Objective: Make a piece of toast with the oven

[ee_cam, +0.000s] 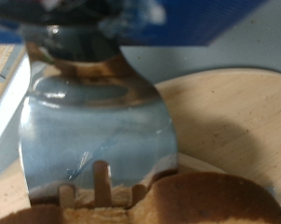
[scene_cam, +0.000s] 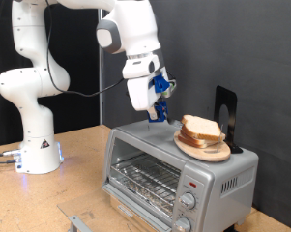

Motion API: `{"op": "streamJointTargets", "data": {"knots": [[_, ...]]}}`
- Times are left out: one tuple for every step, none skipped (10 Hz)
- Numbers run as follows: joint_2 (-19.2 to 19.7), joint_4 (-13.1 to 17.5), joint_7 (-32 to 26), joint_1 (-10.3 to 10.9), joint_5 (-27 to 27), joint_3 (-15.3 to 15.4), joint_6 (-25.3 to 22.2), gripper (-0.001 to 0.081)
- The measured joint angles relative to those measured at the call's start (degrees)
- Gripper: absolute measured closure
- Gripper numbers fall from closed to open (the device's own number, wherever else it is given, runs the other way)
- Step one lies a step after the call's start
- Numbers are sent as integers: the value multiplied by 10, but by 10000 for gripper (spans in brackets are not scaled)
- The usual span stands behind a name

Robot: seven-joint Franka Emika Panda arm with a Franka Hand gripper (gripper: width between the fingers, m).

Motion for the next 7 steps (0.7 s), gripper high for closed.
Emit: {"op": "streamJointTargets", "data": {"knots": [[2,2,2,0,-1,4,0,406],[3,2,5,0,-1,8,0,406],[4,2,9,0,-2,11,0,406],[7,4,14,0,-3,14,0,406],[10,6,18,0,-3,15,0,406],[13,10,21,0,-3,17,0,406],[15,12,24,0,-3,18,0,406]]}}
